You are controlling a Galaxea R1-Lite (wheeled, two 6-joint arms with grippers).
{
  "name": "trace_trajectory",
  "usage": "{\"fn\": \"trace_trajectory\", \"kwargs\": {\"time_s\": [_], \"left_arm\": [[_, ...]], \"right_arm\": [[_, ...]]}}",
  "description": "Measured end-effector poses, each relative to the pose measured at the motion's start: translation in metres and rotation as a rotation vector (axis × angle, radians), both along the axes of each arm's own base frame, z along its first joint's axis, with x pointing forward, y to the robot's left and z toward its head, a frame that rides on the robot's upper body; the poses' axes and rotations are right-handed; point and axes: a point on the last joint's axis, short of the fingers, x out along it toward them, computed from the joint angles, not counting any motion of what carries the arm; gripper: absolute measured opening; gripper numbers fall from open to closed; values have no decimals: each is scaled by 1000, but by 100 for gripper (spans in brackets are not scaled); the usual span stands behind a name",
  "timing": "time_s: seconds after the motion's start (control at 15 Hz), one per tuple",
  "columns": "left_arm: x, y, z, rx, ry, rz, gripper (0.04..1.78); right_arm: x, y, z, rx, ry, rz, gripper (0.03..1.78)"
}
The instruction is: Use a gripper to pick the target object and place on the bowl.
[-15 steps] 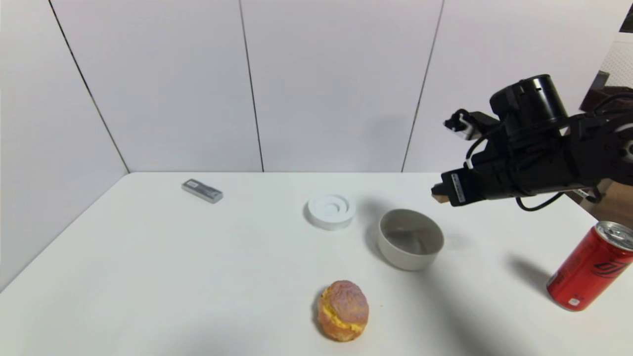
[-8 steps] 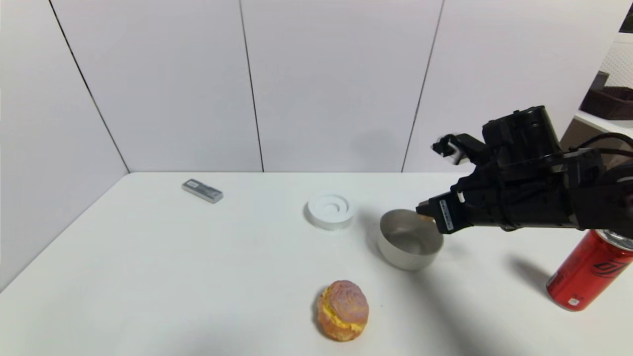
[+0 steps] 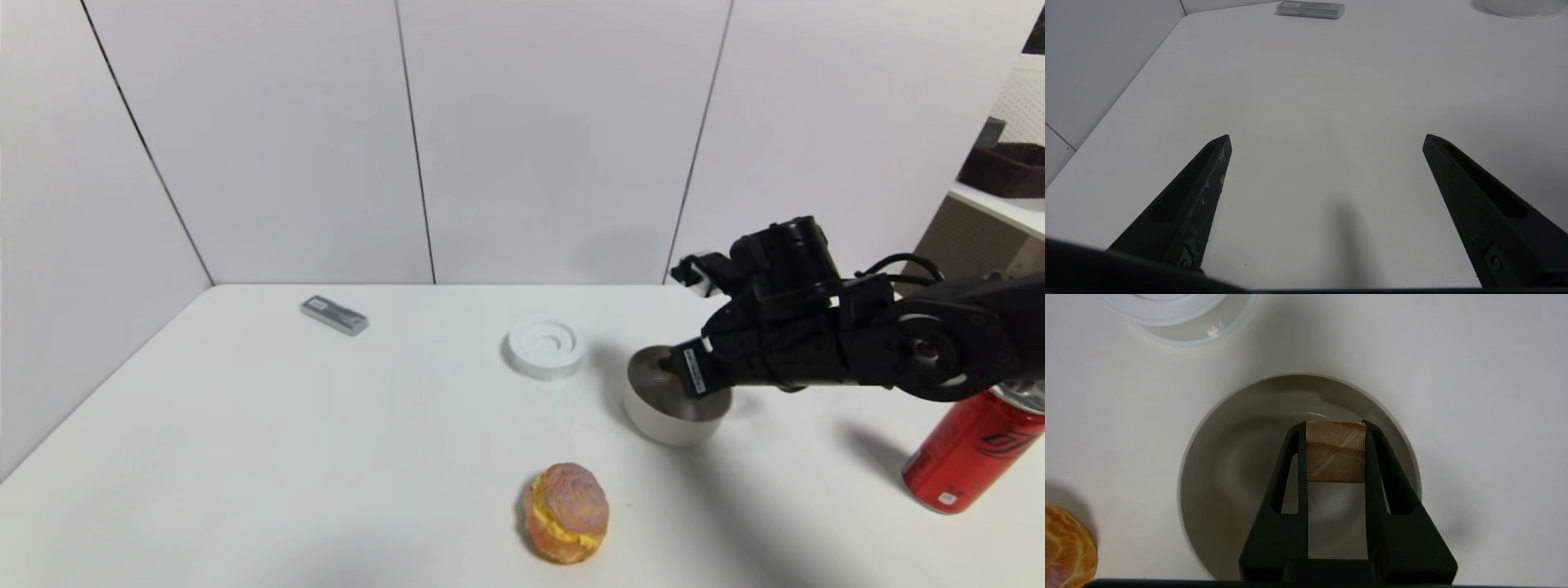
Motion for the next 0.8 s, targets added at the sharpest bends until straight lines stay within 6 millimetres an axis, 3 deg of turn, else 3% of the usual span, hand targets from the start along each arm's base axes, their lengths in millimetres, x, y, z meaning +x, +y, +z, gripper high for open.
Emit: {"fn": "trace_trajectory", "kwargs": {"time_s": [0.27,0.47,0.8], "left_arm": [[0,0,0,0,0,0,169],[0,0,0,0,0,0,169],[0,0,0,0,0,0,169]], "right_arm": [[3,1,-5,-7,13,1,44],[2,1,-7,-17,27,3,84],[0,-1,3,-2,-2,-2,125]]}}
